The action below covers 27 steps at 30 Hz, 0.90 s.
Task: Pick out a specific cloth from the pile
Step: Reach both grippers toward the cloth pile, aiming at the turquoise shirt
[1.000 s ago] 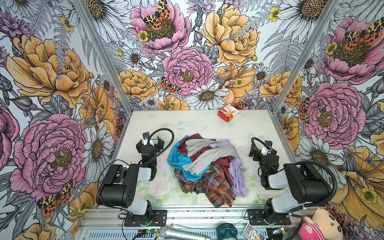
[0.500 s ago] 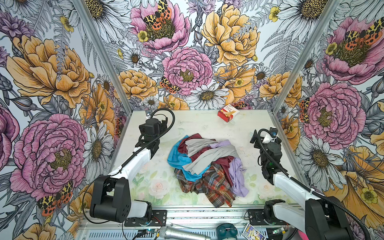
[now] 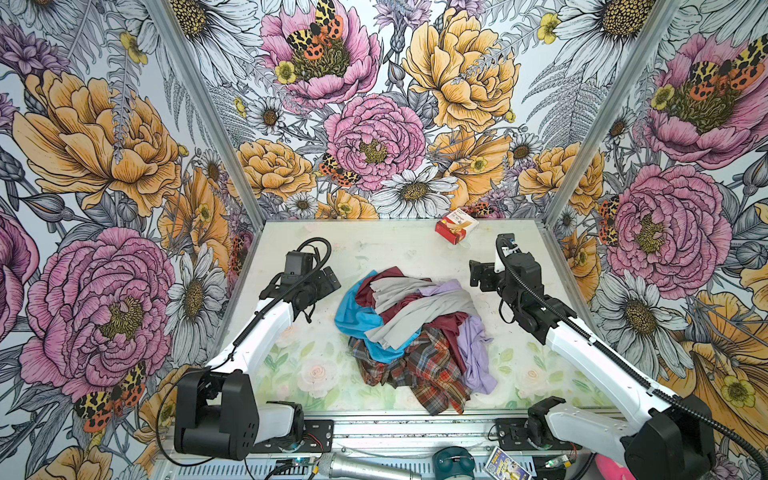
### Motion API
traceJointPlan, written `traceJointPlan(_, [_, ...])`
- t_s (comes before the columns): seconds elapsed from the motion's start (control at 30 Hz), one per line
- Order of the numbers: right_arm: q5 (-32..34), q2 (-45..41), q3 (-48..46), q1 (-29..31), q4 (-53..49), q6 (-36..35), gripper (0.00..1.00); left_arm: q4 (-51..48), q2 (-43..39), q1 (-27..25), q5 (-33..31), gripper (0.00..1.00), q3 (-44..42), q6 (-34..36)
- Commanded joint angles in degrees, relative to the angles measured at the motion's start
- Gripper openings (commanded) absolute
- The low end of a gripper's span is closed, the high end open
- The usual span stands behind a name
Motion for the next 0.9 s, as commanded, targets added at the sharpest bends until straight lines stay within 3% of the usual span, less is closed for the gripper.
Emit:
traceJointPlan(0.0, [-3.46, 0.61, 2.42, 2.51, -6.92, -0.75, 0.95, -1.82, -4.65, -1.35, 6.89, 0.91, -1.88, -8.84])
traceJointPlan(0.13, [-1.90, 1.80, 3.08, 5.18, -7.97, -1.67, 0.95, -1.88, -6.84, -3.90, 8.55, 0.88, -4.17, -14.76])
traceJointPlan(0.33, [-0.49, 0.88, 3.32, 6.67, -8.73, -1.66, 0.95, -1.85, -8.99, -8.86, 6.00, 0.77, -8.13, -21.50])
traceJointPlan(0.57, [-0.46, -1.87, 2.34, 6.94, -8.70, -1.57, 0.95, -0.02, -8.67, -11.57, 2.50, 0.70, -12.44, -23.57])
traceJointPlan(0.87, [-0.72, -1.46, 2.26, 7.46, -8.63, -1.31, 0.95, 7.45, -3.68, -11.44, 2.86, 0.69, -15.71, -25.40])
